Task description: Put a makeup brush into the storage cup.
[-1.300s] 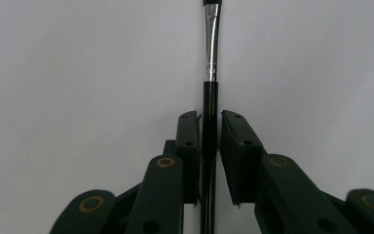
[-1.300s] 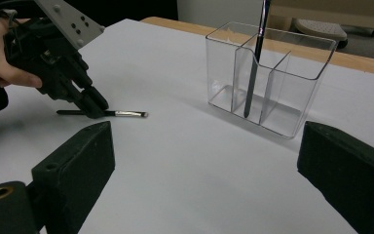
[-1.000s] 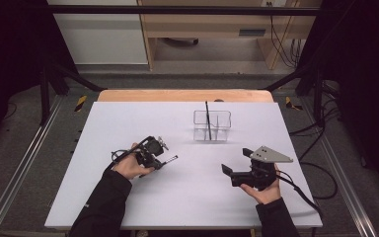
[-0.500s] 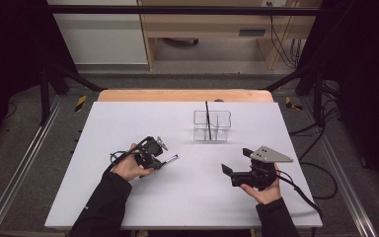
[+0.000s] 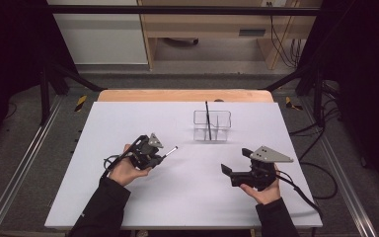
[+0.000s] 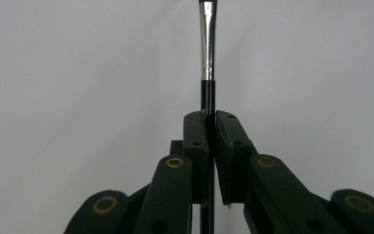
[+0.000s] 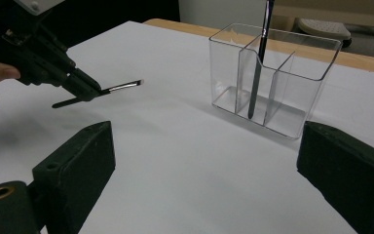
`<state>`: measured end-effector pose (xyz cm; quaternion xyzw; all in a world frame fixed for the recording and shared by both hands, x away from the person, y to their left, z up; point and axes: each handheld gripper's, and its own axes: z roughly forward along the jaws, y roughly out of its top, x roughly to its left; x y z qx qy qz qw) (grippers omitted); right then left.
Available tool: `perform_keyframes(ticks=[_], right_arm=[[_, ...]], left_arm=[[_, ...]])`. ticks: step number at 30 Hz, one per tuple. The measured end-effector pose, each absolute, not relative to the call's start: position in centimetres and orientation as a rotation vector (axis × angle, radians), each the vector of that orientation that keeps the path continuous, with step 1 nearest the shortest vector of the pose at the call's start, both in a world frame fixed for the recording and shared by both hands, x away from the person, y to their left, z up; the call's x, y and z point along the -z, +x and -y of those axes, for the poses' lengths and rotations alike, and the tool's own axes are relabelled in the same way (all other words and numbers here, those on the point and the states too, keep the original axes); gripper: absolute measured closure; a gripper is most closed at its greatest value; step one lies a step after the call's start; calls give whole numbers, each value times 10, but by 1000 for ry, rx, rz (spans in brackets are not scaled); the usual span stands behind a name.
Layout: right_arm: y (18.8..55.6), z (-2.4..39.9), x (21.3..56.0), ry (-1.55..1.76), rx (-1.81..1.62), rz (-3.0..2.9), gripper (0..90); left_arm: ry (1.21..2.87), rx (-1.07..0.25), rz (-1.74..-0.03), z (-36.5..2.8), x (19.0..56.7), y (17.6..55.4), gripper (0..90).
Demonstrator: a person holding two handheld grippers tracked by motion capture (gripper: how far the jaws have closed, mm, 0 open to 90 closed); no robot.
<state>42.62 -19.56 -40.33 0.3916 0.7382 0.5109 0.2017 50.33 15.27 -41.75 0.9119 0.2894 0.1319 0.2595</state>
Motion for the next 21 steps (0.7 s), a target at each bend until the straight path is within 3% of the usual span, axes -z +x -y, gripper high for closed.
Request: perform_keyframes(ticks=[21], right_arm=[[428,193,398,1118,-1487,-2025,58]], left_arm=[[2156,-455,-914,-158,402,476,833]])
